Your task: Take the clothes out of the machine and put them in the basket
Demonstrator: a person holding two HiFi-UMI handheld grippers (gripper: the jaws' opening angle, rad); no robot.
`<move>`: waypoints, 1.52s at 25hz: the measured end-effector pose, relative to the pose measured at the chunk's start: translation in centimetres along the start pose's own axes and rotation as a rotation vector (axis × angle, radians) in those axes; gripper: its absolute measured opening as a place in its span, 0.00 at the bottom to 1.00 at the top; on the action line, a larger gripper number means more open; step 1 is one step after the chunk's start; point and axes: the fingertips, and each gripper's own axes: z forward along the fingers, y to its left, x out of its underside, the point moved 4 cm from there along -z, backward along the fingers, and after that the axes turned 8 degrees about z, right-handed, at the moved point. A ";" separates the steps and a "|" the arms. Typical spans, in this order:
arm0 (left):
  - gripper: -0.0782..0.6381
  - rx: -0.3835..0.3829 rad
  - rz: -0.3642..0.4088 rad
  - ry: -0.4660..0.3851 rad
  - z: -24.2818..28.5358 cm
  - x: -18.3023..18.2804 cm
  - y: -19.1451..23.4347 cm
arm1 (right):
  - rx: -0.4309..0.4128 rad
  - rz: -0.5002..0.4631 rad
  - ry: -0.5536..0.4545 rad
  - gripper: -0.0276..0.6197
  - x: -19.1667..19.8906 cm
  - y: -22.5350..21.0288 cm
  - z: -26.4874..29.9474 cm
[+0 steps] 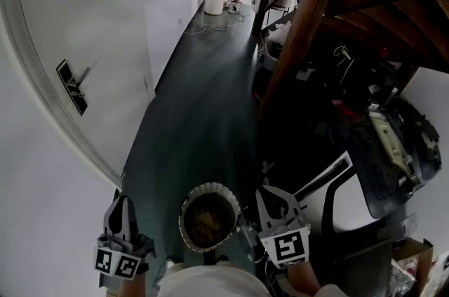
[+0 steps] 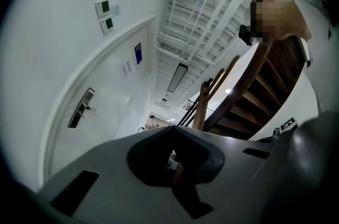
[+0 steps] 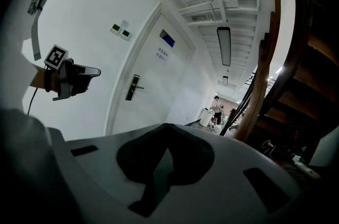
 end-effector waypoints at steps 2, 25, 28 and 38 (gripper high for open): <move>0.13 -0.008 -0.007 0.005 0.0 0.2 0.1 | -0.003 -0.002 0.002 0.06 0.0 0.1 0.0; 0.13 0.024 -0.047 0.047 -2.7 0.6 2.0 | -0.036 -0.014 0.028 0.06 -0.6 6.1 0.6; 0.13 0.041 -0.059 0.049 -3.0 0.6 2.2 | -0.026 -0.020 0.035 0.06 -0.8 6.8 0.3; 0.13 0.076 -0.081 0.063 -4.4 0.5 4.0 | -0.004 -0.032 0.059 0.06 -1.3 9.9 0.0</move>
